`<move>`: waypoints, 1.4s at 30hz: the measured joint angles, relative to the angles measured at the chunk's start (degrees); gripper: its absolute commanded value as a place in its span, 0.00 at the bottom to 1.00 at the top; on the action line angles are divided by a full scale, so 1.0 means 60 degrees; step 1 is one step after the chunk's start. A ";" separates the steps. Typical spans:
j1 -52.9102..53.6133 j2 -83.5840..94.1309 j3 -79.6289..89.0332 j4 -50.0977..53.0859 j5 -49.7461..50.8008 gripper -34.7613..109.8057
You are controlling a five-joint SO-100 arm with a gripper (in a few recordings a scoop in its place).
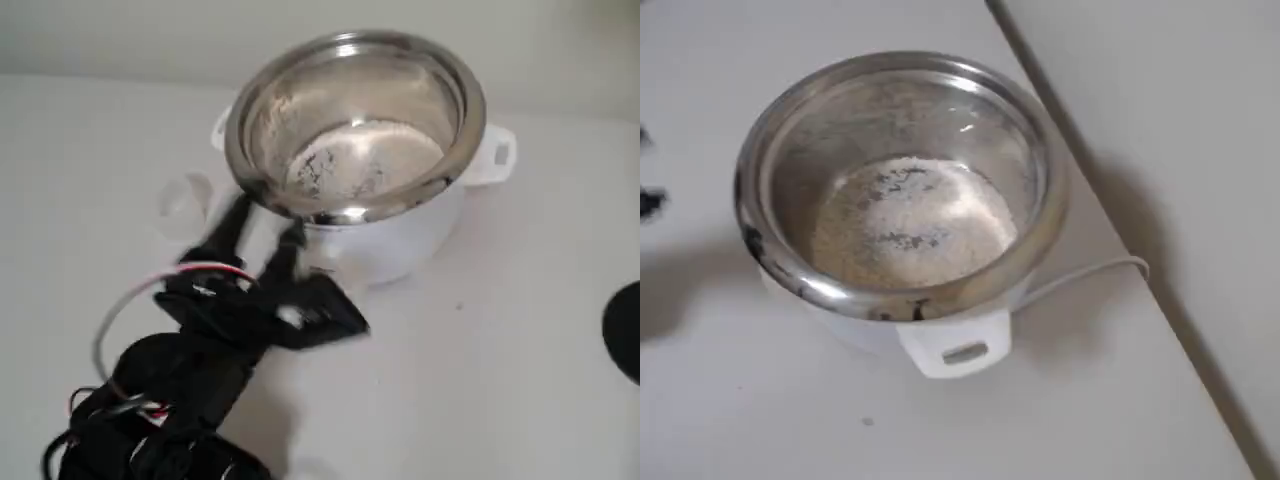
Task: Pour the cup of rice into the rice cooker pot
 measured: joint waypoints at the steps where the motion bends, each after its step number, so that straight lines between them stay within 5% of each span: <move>1: 0.0073 0.0073 0.0044 0.0308 0.0220 0.24; 10: 0.0674 0.0308 0.2065 0.2490 0.1245 0.24; 18: 0.1055 0.0293 0.4116 0.2666 0.1392 0.24; 42: 0.1421 0.0293 0.4189 0.2695 0.1802 0.24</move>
